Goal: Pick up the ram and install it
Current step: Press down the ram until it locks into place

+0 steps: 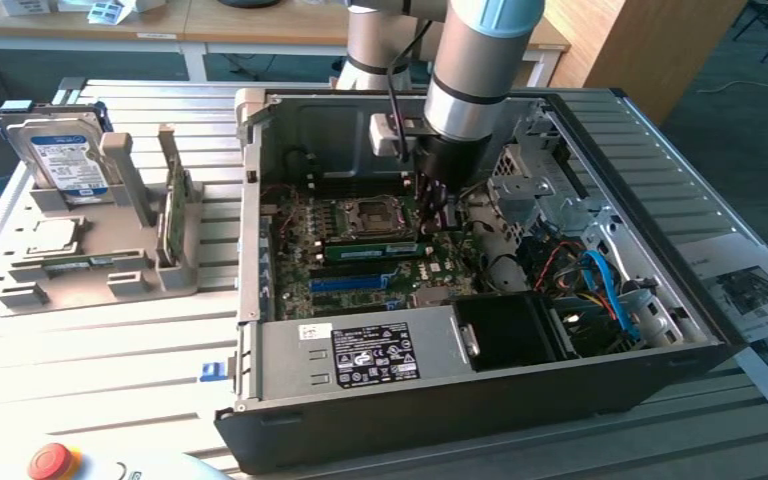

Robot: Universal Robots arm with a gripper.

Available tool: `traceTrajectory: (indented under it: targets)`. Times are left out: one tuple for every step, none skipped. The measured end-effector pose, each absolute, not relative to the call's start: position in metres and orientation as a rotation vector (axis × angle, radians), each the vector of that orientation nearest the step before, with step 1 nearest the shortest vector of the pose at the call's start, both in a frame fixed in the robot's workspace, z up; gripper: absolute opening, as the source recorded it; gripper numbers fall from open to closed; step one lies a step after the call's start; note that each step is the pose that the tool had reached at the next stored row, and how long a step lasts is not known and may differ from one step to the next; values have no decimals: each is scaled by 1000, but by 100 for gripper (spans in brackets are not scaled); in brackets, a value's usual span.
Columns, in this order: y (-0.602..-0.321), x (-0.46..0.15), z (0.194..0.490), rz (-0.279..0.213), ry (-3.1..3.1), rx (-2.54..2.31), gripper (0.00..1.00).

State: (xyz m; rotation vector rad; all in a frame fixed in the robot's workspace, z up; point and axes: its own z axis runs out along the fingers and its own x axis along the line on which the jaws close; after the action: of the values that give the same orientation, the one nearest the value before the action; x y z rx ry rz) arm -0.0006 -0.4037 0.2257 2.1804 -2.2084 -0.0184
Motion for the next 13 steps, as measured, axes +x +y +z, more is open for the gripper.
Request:
traceTrajectory:
  targets:
    - [-404,-1,226,-18,-2208,2180,10]
    - [-404,-1,226,-18,-2208,2181,10]
    - [-404,-1,225,-18,-2208,2180,10]
    - [-404,-1,225,-18,-2208,2180,10]
    - [-404,-1,225,-18,-2208,2180,10]
    - [-404,-1,225,-18,-2208,2180,10]
    - [-404,-1,225,-18,-2208,2180,10]
    - [-404,-1,225,-18,-2208,2180,10]
    - [-404,-1,225,-18,-2208,2180,10]
    - [-404,-1,225,-18,-2208,2180,10]
    - [-404,-1,225,-18,-2208,2180,10]
    - [-404,-1,225,-18,-2208,2180,10]
    - [-404,-1,224,-18,-2208,2180,10]
